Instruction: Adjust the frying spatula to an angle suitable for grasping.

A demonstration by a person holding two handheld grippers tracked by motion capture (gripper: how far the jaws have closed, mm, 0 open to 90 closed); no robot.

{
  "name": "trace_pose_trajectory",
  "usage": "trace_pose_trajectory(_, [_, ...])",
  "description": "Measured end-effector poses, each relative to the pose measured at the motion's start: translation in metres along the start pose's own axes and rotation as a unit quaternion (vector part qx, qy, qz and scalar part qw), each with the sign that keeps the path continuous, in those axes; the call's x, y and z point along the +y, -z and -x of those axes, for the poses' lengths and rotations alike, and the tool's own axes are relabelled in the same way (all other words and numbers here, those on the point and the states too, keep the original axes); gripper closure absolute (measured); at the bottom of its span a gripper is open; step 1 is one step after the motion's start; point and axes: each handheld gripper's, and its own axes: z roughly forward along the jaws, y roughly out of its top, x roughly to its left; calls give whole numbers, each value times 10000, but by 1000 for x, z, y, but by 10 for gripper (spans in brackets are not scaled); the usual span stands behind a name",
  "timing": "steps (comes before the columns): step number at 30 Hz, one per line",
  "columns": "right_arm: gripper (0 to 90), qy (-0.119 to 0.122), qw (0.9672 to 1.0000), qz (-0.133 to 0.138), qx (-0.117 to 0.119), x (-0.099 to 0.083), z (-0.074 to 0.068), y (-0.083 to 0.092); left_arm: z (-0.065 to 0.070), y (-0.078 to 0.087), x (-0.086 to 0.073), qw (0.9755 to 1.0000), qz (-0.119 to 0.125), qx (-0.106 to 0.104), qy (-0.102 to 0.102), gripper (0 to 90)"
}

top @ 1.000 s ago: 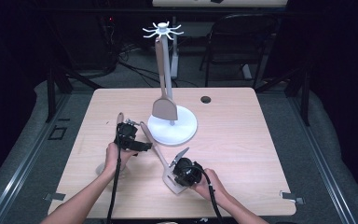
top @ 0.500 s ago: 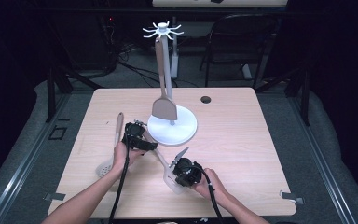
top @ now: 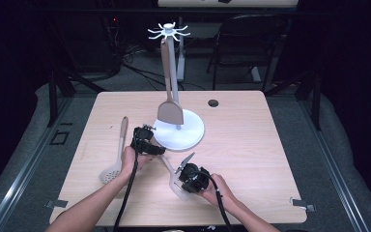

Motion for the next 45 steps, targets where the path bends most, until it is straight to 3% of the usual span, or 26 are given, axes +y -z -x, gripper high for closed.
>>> trace_pose_trajectory(2, [896, 10, 10000, -14, 12, 0, 0, 0, -1, 0, -1, 9999, 26, -90, 68, 352])
trace_pose_trajectory(5, [812, -93, 9998, 84, 183, 0, 1, 0, -2, 1, -2, 9998, 46, -168, 135, 375])
trace_pose_trajectory(11, [768, -164, 9993, 170, 302, 2, 2, 0, -3, 4, -3, 9990, 199, -321, 219, 424])
trace_pose_trajectory(20, [715, -118, 9991, 235, 338, 6, 4, -1, -4, 4, -5, 9982, 250, -439, 329, 466])
trace_pose_trajectory(24, [751, -54, 9993, 151, 331, 7, 6, -1, -5, 3, -5, 9979, 257, -469, 353, 471])
trace_pose_trajectory(29, [894, -71, 9996, 221, 146, 5, 6, -4, -8, 0, -6, 9975, 191, -523, 436, 470])
trace_pose_trajectory(33, [900, -138, 9992, 306, 216, 3, 9, -4, -6, 0, -5, 9978, 186, -477, 409, 464])
trace_pose_trajectory(40, [900, 82, 9997, 234, 44, 4, 5, -3, -6, -3, -3, 9980, 156, -474, 388, 462])
trace_pose_trajectory(45, [845, -69, 9991, 287, 299, 4, 10, -4, -10, -3, -5, 9954, 241, -733, 574, 500])
